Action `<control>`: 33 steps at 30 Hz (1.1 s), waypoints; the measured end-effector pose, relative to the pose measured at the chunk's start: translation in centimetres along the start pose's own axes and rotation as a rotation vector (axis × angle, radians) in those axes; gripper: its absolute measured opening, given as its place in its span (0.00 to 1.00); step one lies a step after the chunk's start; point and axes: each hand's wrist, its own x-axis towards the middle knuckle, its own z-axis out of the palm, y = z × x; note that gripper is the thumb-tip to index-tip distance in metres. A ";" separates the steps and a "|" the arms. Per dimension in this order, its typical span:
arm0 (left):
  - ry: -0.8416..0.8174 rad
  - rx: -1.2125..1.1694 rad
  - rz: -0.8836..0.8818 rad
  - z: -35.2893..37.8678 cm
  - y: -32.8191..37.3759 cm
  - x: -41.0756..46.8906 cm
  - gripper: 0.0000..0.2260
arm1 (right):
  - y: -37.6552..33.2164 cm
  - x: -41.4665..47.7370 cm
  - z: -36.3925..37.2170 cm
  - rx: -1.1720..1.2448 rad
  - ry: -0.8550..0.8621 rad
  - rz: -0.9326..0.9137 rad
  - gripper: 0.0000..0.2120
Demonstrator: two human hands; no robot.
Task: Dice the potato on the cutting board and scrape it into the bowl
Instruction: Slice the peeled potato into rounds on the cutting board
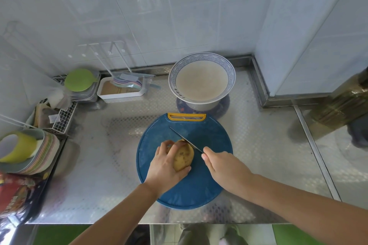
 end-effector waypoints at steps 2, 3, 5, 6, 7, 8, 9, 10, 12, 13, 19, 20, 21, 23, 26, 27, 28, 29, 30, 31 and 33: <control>-0.003 0.002 -0.003 0.0 0.0 0.1 0.32 | 0.0 0.0 0.2 -0.003 -0.002 -0.002 0.17; -0.008 0.000 -0.003 -0.1 0.0 0.1 0.33 | 0.1 0.1 0.3 -0.003 -0.001 0.000 0.17; -0.024 0.013 0.015 -0.1 0.1 0.1 0.33 | 0.1 0.4 0.5 0.001 -0.002 0.008 0.17; -0.028 0.023 0.026 -0.1 0.1 0.0 0.33 | 0.0 0.6 0.5 0.003 -0.011 0.010 0.17; -0.030 0.025 0.023 -0.1 0.1 0.0 0.33 | 0.0 0.9 0.5 0.009 -0.019 0.009 0.17; -0.027 0.020 0.013 0.0 0.1 0.0 0.33 | 0.0 1.1 0.6 0.018 -0.021 0.008 0.17; -0.022 0.013 0.003 -0.1 0.1 0.1 0.33 | 0.1 1.4 0.7 0.024 -0.017 0.006 0.16; -0.020 0.007 -0.002 -0.1 0.1 0.1 0.33 | 0.1 1.5 0.7 0.028 -0.015 0.005 0.16; -0.018 0.002 0.000 -0.2 0.0 0.3 0.33 | 0.2 1.9 0.8 0.029 -0.019 0.004 0.16; -0.023 0.004 0.004 -0.2 0.0 0.3 0.33 | 0.2 2.1 0.9 0.027 -0.023 0.005 0.16; -0.036 -0.010 -0.001 -0.2 -0.1 0.4 0.33 | 0.4 3.2 1.9 0.049 -0.028 0.006 0.15; -0.045 -0.004 -0.004 -0.3 -0.1 0.5 0.33 | 0.4 3.4 2.0 0.052 -0.029 0.005 0.15; -0.051 -0.001 -0.006 -0.4 -0.1 0.5 0.33 | 0.4 3.5 2.1 0.058 -0.031 0.006 0.15; -0.056 -0.005 -0.010 -0.4 0.0 0.4 0.33 | 0.3 3.8 2.3 0.079 -0.028 0.011 0.16; -0.056 -0.003 -0.020 -0.5 0.1 0.5 0.33 | 0.2 3.9 2.3 0.124 -0.023 0.029 0.15; -0.055 0.000 -0.020 -0.5 0.2 0.5 0.33 | 0.2 4.0 2.3 0.140 -0.026 0.034 0.15; -0.054 0.003 -0.012 -0.5 0.2 0.5 0.33 | 0.3 4.1 2.5 0.148 -0.037 0.036 0.14; -0.048 0.005 -0.001 -0.4 0.2 0.3 0.33 | 0.4 4.2 2.7 0.155 -0.057 0.038 0.14; -0.041 0.004 0.009 -0.3 0.1 0.2 0.33 | 0.5 4.3 3.0 0.178 -0.075 0.045 0.13; -0.036 -0.002 0.014 -0.3 0.0 0.0 0.33 | 0.6 4.4 3.4 0.213 -0.082 0.055 0.12; -0.025 -0.021 0.016 -0.2 -0.1 0.0 0.33 | 0.6 4.3 4.5 0.251 -0.069 0.078 0.12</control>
